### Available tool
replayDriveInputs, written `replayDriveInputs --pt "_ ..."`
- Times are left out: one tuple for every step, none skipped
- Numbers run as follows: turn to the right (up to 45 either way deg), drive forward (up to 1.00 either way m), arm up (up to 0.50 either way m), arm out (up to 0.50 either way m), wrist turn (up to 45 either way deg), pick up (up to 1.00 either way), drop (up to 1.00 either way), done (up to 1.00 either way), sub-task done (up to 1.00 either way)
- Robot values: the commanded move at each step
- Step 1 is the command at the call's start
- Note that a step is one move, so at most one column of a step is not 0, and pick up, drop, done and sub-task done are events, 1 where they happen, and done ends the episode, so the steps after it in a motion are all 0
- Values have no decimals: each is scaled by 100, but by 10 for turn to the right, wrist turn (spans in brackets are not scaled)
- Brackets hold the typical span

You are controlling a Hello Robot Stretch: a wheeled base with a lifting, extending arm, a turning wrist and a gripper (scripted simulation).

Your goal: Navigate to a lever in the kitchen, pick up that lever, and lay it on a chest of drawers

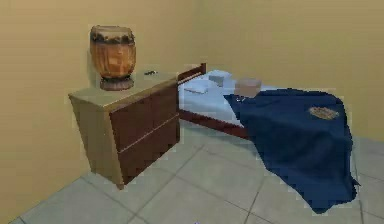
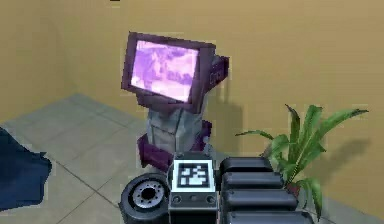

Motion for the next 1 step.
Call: replayDriveInputs --pt "0 100 0 0 0 0 0 0 0"
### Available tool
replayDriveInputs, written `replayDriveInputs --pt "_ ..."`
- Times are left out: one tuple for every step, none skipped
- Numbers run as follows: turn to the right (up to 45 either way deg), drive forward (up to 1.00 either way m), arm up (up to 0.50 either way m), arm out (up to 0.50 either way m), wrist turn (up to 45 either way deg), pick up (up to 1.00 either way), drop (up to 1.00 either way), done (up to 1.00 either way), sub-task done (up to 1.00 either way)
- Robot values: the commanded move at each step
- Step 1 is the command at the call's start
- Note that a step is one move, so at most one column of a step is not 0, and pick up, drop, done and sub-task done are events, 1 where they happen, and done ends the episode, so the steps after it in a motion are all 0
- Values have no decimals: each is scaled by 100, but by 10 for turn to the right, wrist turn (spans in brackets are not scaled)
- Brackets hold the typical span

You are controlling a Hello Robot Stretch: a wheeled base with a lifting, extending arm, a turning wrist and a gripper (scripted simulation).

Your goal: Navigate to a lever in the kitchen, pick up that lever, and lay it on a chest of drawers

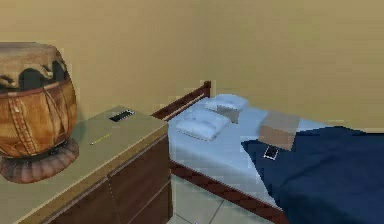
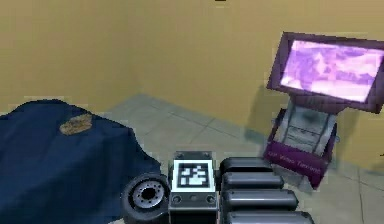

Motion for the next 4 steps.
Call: replayDriveInputs --pt "-60 0 0 0 0 0 0 0 0" --pt "0 55 0 0 0 0 0 0 0" --pt "-450 0 0 0 0 0 0 0 0" --pt "-450 0 0 0 0 0 0 0 0"
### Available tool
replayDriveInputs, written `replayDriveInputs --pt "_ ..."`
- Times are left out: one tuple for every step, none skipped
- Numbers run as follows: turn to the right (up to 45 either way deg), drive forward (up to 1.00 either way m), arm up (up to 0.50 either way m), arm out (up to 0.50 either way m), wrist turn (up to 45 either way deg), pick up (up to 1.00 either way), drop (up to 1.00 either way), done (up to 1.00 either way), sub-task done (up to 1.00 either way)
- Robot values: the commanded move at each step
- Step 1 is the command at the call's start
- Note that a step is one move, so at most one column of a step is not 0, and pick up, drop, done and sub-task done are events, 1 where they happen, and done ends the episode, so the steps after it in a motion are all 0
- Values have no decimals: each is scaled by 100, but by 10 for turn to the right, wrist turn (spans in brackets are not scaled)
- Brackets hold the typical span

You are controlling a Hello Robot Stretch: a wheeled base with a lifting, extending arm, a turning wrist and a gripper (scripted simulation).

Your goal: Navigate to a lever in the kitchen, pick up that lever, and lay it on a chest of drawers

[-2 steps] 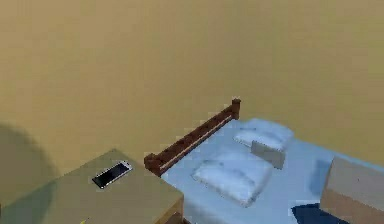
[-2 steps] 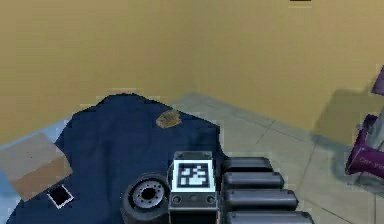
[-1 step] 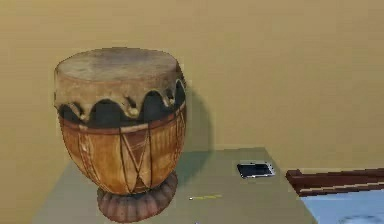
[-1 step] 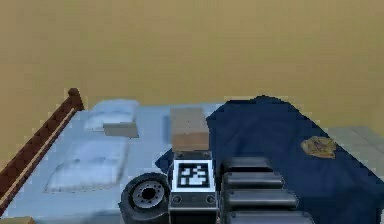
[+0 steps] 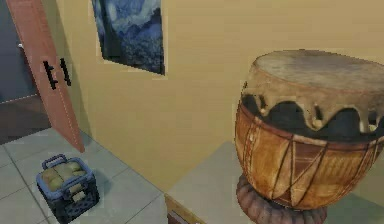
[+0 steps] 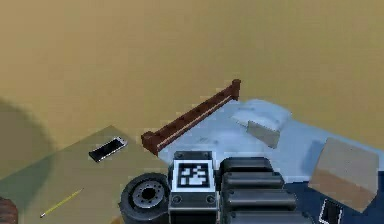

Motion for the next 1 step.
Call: replayDriveInputs --pt "-60 0 0 0 0 0 0 0 0"
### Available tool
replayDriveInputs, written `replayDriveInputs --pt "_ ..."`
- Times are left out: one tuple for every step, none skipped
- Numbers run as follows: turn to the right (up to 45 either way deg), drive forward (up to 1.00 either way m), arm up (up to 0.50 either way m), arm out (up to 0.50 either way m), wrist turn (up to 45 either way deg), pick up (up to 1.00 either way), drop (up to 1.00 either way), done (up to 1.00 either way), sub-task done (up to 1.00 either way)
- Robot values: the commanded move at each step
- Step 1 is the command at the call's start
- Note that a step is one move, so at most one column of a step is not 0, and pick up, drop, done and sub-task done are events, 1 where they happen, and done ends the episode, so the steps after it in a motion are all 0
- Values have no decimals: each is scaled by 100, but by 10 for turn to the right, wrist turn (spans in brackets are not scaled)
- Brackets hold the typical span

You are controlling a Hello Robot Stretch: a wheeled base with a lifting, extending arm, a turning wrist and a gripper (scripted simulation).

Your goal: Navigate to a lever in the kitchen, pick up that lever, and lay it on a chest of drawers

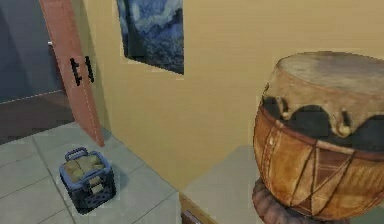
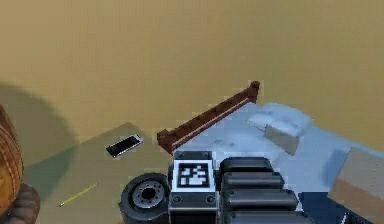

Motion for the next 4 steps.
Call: replayDriveInputs --pt "450 0 0 0 0 0 0 0 0" --pt "450 0 0 0 0 0 0 0 0" --pt "60 0 0 0 0 0 0 0 0" --pt "-450 0 0 0 0 0 0 0 0"
